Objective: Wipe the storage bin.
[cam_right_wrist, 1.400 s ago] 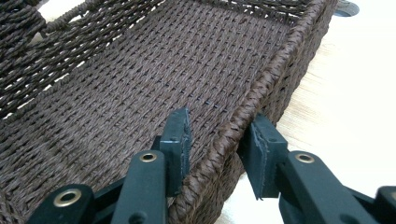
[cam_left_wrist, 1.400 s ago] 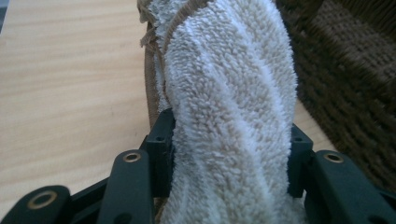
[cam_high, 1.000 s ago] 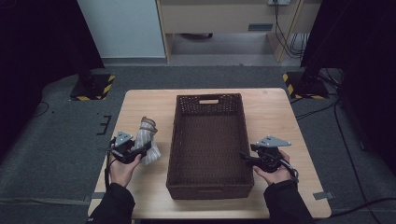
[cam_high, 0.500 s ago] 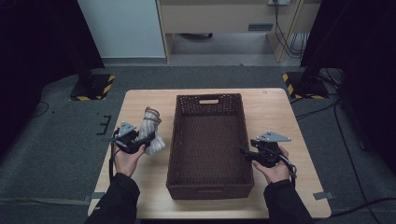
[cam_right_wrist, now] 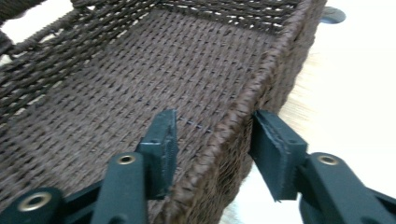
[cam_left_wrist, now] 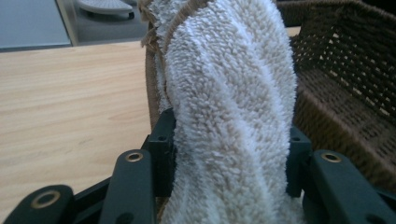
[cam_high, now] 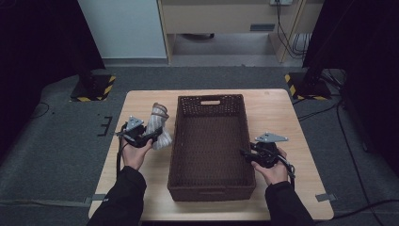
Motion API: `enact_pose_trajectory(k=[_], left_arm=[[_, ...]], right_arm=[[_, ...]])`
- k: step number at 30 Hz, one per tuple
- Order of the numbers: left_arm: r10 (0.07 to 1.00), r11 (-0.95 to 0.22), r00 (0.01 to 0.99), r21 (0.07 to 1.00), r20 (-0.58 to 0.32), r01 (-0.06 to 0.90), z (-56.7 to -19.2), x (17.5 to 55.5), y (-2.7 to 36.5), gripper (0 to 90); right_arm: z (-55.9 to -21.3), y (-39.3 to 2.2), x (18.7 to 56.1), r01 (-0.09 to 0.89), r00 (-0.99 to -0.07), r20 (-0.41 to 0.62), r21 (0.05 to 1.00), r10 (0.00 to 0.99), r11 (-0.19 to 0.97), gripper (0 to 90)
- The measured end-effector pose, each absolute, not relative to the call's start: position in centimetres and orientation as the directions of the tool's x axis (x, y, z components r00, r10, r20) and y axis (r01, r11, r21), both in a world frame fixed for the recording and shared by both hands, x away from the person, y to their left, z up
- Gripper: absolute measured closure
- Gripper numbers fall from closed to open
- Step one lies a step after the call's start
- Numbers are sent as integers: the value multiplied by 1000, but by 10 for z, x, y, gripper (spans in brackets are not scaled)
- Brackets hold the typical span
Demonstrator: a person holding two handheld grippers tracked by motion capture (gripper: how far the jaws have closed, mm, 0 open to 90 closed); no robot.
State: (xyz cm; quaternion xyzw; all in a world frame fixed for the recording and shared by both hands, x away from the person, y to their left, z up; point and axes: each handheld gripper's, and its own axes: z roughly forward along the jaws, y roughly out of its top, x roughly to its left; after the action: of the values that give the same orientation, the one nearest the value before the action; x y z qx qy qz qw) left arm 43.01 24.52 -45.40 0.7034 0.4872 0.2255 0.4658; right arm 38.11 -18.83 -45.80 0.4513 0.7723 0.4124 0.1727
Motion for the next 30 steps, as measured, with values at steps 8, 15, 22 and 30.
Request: enact_pose_trajectory(k=[8, 15, 22, 30], left_arm=[[898, -88, 417, 875, -137, 477, -451, 445, 243, 519], [898, -79, 415, 876, -145, 476, -449, 451, 245, 520], [893, -82, 425, 878, -145, 472, -447, 447, 248, 520], [897, -85, 419, 875, -141, 476, -451, 446, 252, 520]], right_arm=[[-458, -189, 382, 551, -556, 121, 795, 823, 256, 599], [-459, -190, 388, 539, -587, 130, 799, 799, 266, 611], [-455, -187, 390, 550, -568, 101, 785, 817, 285, 573], [-446, -185, 385, 537, -539, 82, 800, 838, 267, 501]])
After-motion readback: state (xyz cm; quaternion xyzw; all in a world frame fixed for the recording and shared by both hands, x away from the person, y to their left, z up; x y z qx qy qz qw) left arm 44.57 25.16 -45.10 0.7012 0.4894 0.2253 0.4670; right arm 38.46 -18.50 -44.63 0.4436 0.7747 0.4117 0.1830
